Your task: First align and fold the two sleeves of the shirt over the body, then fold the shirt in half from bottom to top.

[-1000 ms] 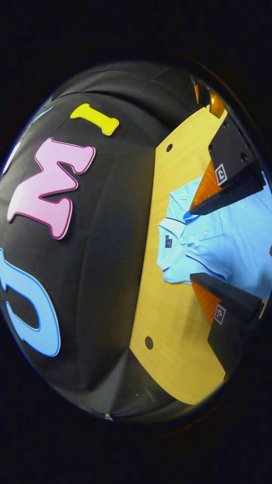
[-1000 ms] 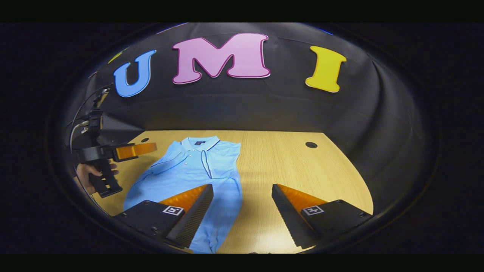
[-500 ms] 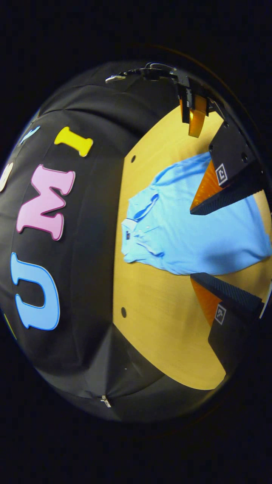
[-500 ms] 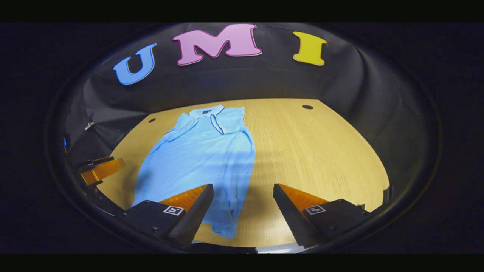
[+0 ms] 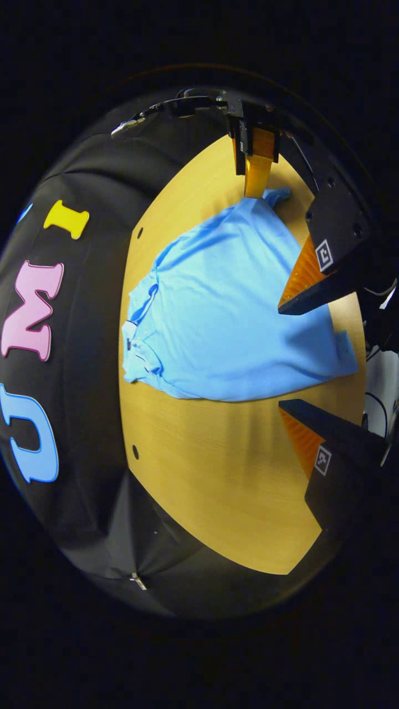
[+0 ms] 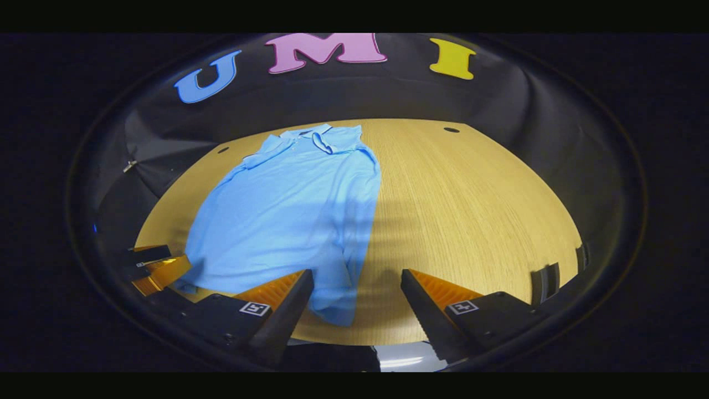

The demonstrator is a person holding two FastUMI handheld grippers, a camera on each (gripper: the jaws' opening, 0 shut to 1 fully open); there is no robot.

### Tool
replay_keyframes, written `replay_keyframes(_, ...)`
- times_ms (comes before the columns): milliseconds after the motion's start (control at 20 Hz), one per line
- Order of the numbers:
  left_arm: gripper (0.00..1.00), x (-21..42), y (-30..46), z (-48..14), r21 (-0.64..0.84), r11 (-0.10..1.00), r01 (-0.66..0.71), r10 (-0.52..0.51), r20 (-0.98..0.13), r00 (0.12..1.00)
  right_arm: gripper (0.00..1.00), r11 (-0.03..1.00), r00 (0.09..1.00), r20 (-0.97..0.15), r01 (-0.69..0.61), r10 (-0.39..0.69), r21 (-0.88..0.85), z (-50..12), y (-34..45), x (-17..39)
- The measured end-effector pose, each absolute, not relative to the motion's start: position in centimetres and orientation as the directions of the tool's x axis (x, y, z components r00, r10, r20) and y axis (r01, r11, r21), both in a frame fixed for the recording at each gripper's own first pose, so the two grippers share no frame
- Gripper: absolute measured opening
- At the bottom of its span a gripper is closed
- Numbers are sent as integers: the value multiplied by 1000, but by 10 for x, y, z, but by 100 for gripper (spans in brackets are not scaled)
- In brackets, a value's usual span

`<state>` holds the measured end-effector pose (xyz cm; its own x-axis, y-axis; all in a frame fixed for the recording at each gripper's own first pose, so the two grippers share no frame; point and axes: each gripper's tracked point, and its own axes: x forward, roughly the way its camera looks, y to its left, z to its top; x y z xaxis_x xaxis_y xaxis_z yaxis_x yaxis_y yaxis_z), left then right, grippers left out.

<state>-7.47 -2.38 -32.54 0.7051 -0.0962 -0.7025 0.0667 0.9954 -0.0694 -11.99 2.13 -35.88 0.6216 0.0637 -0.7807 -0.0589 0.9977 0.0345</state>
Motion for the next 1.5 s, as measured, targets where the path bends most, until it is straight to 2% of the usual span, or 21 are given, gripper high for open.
replay_keyframes(250,98,-83,-24,-350,-39,996,75,-79,-739,669,100,997,599,-799,-75,56,14,-377,28,-119)
replay_keyframes(300,97,-85,-24,-354,-24,996,82,-72,-748,660,94,996,609,-791,-87,59,7,-376,30,-117)
replay_keyframes(350,92,-84,-26,-354,-14,996,91,-71,-743,666,99,994,607,-792,-105,61,-4,-377,33,-117)
replay_keyframes(400,95,-81,-28,-353,-15,995,99,-78,-739,669,94,993,613,-787,-117,68,-5,-376,36,-115)
replay_keyframes(450,90,-79,-29,-355,-10,995,102,-76,-744,664,99,993,607,-791,-118,71,-2,-379,37,-117)
replay_keyframes(500,83,-78,-31,-353,-13,994,108,-82,-739,668,93,993,611,-788,-116,77,8,-379,40,-116)
replay_keyframes(550,83,-80,-32,-353,-10,994,111,-82,-741,666,82,994,604,-793,-113,78,11,-380,43,-118)
replay_keyframes(600,79,-80,-34,-354,-15,993,117,-90,-737,670,73,993,606,-792,-117,83,14,-380,46,-117)
replay_keyframes(650,75,-78,-37,-354,-16,992,122,-94,-737,670,69,993,597,-798,-116,88,24,-380,50,-119)
replay_keyframes(700,69,-78,-41,-355,-20,990,137,-107,-737,668,51,993,597,-798,-113,86,22,-380,51,-118)
replay_keyframes(750,57,-78,-43,-355,-15,989,144,-109,-735,669,46,993,590,-803,-121,83,14,-381,51,-119)
replay_keyframes(800,44,-77,-45,-356,-19,990,143,-111,-735,669,51,989,582,-805,-139,115,40,-380,57,-120)
replay_keyframes(900,19,-74,-48,-354,-27,992,123,-103,-737,668,23,992,580,-807,-113,108,51,-381,60,-120)
replay_keyframes(950,15,-72,-50,-353,-32,992,119,-103,-737,668,10,991,580,-807,-123,113,50,-379,61,-120)
replay_keyframes(1050,7,-70,-52,-353,-50,992,115,-114,-740,662,2,987,571,-810,-145,134,61,-380,62,-122)
replay_keyframes(1150,7,-70,-53,-352,-63,991,120,-127,-746,654,2,985,557,-815,-151,159,88,-381,61,-120)
replay_keyframes(1200,7,-70,-52,-352,-62,990,125,-129,-751,647,6,984,551,-818,-152,165,96,-381,60,-120)
replay_keyframes(1350,6,-63,-51,-341,-74,990,116,-132,-751,647,6,981,554,-814,-166,175,98,-369,61,-115)
replay_keyframes(1450,6,-53,-51,-322,-86,990,111,-138,-734,665,1,980,574,-797,-162,189,116,-353,65,-107)
replay_keyframes(1500,6,-48,-51,-312,-89,989,114,-143,-723,676,2,979,584,-788,-163,196,122,-345,66,-101)
